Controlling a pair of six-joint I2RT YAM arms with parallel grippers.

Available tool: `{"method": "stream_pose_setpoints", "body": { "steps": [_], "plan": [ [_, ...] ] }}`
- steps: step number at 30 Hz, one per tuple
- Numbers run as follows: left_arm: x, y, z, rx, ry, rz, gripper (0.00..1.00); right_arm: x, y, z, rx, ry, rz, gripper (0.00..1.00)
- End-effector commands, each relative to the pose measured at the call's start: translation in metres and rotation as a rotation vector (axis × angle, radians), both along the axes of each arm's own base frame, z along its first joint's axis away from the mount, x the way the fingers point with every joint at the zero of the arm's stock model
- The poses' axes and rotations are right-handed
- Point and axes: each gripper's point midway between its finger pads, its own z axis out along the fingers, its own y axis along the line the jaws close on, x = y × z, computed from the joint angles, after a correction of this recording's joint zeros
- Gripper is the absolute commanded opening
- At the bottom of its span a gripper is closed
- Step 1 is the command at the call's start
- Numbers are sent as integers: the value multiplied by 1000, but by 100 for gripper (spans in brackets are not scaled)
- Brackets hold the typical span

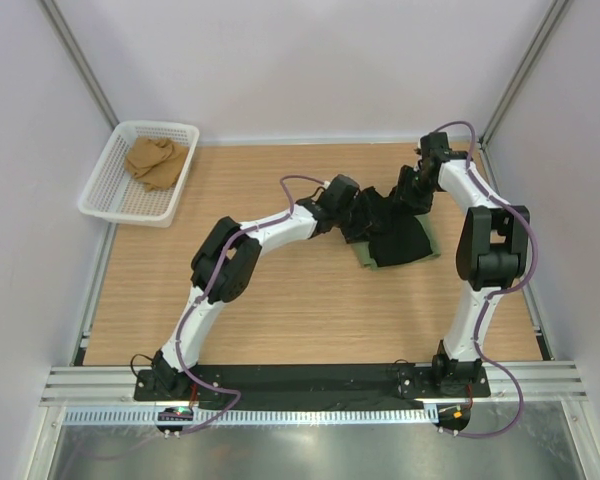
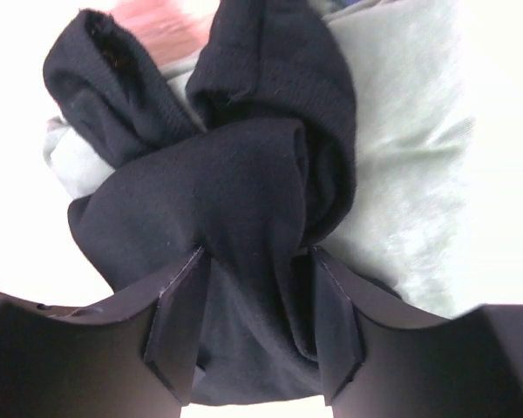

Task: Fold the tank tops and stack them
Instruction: Neatly place the folded tank top to the corner

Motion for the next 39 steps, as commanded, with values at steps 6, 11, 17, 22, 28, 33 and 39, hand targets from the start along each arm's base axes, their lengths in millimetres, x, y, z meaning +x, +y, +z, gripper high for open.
{"method": "stream_pose_setpoints", "body": {
  "steps": [6,11,17,22,28,33,39],
  "plan": [
    [23,29,31,143,-154,14,66,20,-17,33,-75,-164,-63,59],
    [38,29,43,108,-186,15,69,31,-12,35,-48,-198,-48,63],
    [56,27,39,96,-180,24,65,44,-5,37,-10,-218,-39,65],
    [65,24,35,87,-186,28,60,48,-1,34,12,-218,-25,61],
    [69,23,20,105,-167,27,59,51,4,29,33,-209,-13,56],
    [68,26,13,131,-154,30,59,53,5,27,38,-206,-9,50],
    [73,29,10,137,-153,44,51,52,7,24,49,-198,-1,21]
  ]
}}
